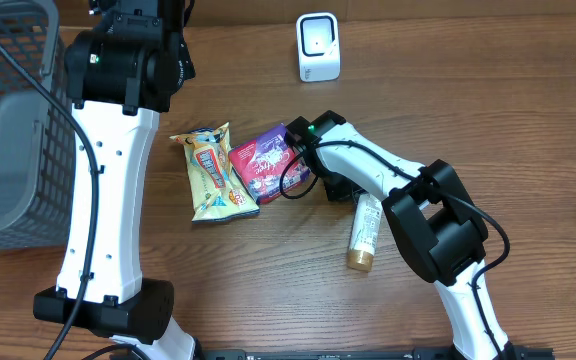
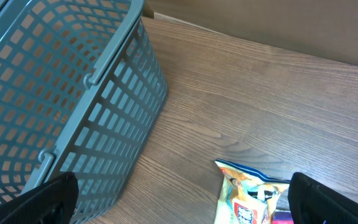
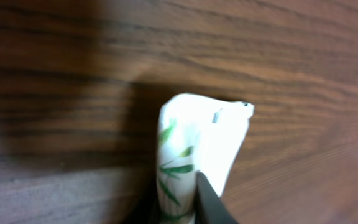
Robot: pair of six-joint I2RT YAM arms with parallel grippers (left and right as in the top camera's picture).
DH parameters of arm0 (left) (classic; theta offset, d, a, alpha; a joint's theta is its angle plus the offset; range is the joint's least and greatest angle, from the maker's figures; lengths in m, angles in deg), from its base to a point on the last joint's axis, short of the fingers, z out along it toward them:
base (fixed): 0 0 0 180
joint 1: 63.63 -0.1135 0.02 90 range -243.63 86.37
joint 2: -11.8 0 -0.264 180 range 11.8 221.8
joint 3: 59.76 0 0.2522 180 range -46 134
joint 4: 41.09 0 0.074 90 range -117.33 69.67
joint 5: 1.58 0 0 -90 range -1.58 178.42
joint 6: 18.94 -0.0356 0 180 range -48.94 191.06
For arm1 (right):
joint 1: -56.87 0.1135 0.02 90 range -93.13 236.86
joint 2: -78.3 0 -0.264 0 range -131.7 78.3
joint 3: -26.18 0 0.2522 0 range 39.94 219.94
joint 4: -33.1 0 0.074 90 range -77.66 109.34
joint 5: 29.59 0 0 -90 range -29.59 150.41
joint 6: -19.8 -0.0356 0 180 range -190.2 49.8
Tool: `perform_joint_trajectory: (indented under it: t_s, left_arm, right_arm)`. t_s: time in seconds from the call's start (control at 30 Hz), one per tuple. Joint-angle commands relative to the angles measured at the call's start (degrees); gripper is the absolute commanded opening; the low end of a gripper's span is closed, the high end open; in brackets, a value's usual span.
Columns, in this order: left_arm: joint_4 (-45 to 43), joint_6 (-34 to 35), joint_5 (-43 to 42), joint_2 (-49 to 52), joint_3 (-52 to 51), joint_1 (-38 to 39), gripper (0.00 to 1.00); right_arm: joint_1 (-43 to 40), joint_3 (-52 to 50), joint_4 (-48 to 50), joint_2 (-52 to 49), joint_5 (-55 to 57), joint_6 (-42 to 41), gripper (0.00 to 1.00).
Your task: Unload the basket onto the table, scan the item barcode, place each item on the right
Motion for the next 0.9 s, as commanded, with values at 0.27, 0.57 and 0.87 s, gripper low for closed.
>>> perform_joint_trajectory:
  t_s: [0.27,0.57,0.87]
  left_arm:
    - [-0.24,1.03,1.01,0.35,0.52,-0.42,1.00]
    - [-0.17,1.01,0.92,0.35,0.52,-0.42,1.00]
    - [0.31,1.01,-0.98,0.35,0.52,-0.42,1.00]
  right_arm:
    - [0.57,10.80,-8.15,-2.10,-20.90,-2.38,0.04]
    - [-0.13,13.77,-12.66,-2.10,-12.50,-36.46,0.04]
    - [-1.22,13.77,-14.95,-2.10,-12.52,-53.16,0.04]
